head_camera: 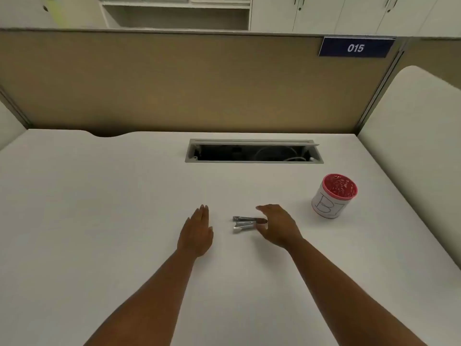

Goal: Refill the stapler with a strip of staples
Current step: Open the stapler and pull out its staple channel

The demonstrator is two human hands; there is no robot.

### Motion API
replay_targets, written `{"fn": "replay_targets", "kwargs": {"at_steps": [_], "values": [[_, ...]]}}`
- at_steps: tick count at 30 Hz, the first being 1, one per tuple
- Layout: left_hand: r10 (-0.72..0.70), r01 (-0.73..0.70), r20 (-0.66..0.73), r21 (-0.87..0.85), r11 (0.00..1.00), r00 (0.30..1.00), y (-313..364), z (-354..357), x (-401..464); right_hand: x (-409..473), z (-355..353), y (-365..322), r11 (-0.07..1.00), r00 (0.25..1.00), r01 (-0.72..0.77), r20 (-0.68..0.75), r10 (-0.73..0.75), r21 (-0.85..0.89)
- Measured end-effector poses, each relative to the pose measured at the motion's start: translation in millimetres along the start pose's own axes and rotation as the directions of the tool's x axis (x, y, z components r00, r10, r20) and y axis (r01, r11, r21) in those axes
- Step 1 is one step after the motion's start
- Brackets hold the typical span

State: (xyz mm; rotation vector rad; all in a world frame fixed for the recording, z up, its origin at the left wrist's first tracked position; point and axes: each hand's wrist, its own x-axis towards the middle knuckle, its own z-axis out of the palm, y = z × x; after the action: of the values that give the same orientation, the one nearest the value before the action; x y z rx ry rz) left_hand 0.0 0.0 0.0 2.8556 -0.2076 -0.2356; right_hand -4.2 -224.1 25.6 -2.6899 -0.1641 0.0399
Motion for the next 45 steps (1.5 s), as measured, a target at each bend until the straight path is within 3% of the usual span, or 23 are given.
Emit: {"fn": "replay_targets", "kwargs": {"at_steps": [5,14,20,22,23,25,27,30,32,34,35,38,40,45], "values": [[-0.019,0.016,0.076,0.045,0.999,0.997,1,13,0,4,16,-3,0.999,0.982,0.027,0.19,-0.02,-0.034],[0.002,-0.005,0.085,0.039,0.999,0.996,-1,9,3,16,29,-21,0.99,0.979,-0.002,0.201,0.032,-0.144],[-0.046,0.068,0.115,-0.198,0.978,0.992,4,-5,8,12,11,-33,0.954,0.977,-0.178,0.16,0.142,0.241],[-0.109,0.147,0.111,-0.441,0.885,0.988,13,-16,10,9,-3,-39,0.831,0.961,-0.247,0.235,0.145,0.498],[-0.117,0.187,0.154,-0.603,0.776,0.981,18,-22,10,8,-11,-42,0.722,0.945,-0.293,0.303,0.121,0.627],[-0.033,0.239,0.253,-0.855,0.46,0.967,29,-34,8,6,-22,-45,0.528,0.914,-0.366,0.404,0.047,0.767],[0.043,0.223,0.24,-0.946,0.237,0.97,36,-42,7,4,-28,-48,0.361,0.893,-0.421,0.45,0.003,0.832],[0.017,0.118,0.122,-0.982,0.146,0.992,44,-47,7,3,-35,-52,0.114,0.878,-0.472,0.478,-0.035,0.874],[-0.014,0.06,0.059,-0.991,0.119,0.998,48,-50,6,3,-38,-55,0.061,0.881,-0.472,0.473,-0.012,0.88],[-0.012,0.03,0.029,-0.996,0.089,1.0,48,-50,6,3,-37,-57,0.124,0.883,-0.469,0.469,0.025,0.875],[-0.006,0.017,0.017,-0.996,0.087,1.0,47,-50,5,3,-36,-58,0.205,0.888,-0.456,0.458,0.044,0.866],[-0.008,-0.002,-0.003,-0.998,0.058,1.0,45,-48,4,0,-32,-62,0.637,0.954,-0.261,0.294,0.057,0.725],[0.023,0.015,0.015,-1.0,0.02,1.0,41,-46,4,1,-25,-62,0.819,0.995,-0.042,0.1,-0.019,0.572],[0.167,0.046,0.058,-0.996,0.077,0.984,31,-50,5,-3,-27,-55,0.924,0.989,0.124,-0.125,-0.083,0.363]]}}
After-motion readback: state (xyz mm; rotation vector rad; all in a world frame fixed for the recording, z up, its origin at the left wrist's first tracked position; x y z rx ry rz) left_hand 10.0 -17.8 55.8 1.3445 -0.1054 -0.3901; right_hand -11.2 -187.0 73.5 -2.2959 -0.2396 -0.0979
